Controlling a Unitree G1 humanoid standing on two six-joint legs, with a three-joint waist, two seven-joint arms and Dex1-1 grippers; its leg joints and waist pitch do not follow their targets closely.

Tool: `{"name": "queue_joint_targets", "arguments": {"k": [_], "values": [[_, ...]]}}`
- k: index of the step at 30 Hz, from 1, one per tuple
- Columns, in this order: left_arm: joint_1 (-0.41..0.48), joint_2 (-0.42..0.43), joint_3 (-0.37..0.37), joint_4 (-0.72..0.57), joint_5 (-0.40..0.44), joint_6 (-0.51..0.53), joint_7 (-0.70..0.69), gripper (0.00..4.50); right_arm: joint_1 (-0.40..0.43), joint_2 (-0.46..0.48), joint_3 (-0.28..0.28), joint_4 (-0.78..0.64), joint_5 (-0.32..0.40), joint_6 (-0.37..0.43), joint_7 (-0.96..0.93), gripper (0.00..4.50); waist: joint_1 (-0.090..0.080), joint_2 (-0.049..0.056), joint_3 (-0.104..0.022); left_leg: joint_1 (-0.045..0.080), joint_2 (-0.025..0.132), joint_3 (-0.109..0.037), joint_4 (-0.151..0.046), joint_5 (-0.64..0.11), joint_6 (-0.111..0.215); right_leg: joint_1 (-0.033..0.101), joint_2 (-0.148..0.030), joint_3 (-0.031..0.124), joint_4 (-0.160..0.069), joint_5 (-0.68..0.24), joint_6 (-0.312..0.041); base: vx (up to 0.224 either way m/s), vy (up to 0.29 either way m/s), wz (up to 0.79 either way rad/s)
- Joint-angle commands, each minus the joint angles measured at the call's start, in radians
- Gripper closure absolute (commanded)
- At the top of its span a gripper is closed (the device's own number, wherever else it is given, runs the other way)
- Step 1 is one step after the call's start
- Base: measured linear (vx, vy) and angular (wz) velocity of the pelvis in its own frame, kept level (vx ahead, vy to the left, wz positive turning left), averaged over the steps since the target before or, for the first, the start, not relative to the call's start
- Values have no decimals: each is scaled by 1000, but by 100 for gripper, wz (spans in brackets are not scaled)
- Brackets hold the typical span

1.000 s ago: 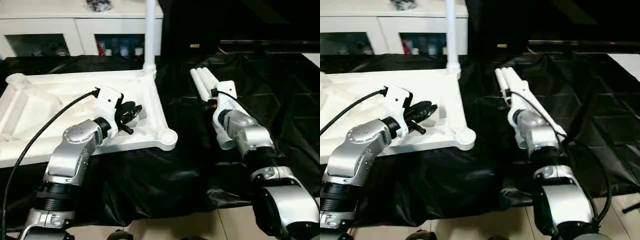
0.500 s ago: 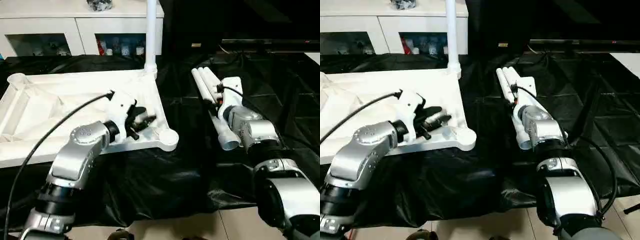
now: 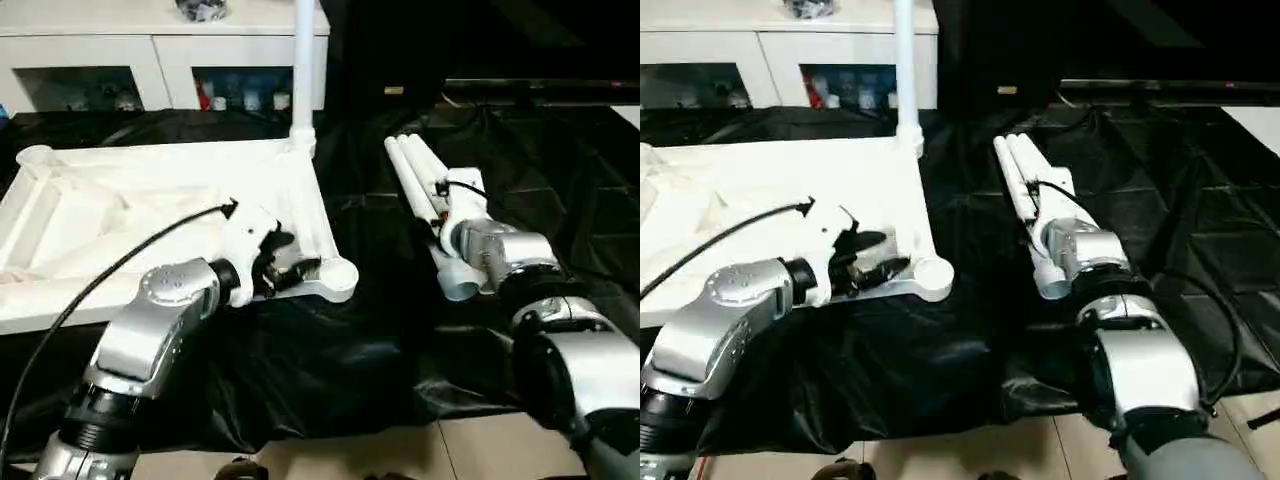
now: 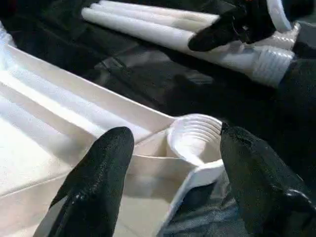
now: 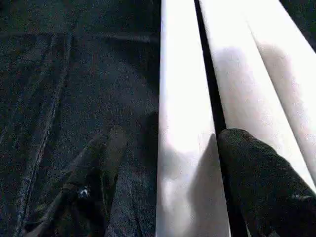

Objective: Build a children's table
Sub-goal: Pick table leg

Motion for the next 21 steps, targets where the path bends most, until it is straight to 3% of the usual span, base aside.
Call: {"name": "queue_joint_targets", "arguments": {"k": [1,4,6,14,15,17,21], "values": [[1,14,-15,-23,3,15,-15,129,-20,-13,-1,25,-11,23,7,118,-1,5,-82,27,24,-15,-56,-286,-41,39,-47,29,-64,-215,-174,0,0,0],[0,22,-17,-31,-1,27,-23,129,-29,-17,11,49,-20,43,34,118,-1,5,-80,26,24,-15,-56,-290,-42,39,-48,30,-65,-223,-173,0,0,0],[-2,26,-17,-34,-3,32,-28,129,-35,-17,15,63,-19,53,61,118,-1,11,-80,27,25,-16,-56,-300,-45,38,-48,29,-65,-226,-177,0,0,0],[-23,30,-23,-25,-10,33,-41,129,-62,-13,11,114,-17,79,110,118,-1,13,-80,28,26,-17,-56,-322,-51,37,-48,29,-64,-229,-187,0,0,0],[-26,29,-23,-25,-11,33,-43,129,-70,-13,15,122,-20,86,119,118,0,7,-81,28,26,-17,-56,-315,-48,38,-48,29,-63,-225,-190,0,0,0],[-28,29,-22,-25,-13,33,-43,129,-73,-11,15,126,-19,88,130,118,1,9,-80,27,27,-17,-56,-315,-47,38,-49,29,-63,-227,-192,0,0,0],[-30,31,-19,-26,-18,33,-42,129,-82,-7,20,140,-24,99,156,118,1,1,-80,26,28,-16,-56,-309,-44,39,-51,29,-63,-242,-189,0,0,0]]}}
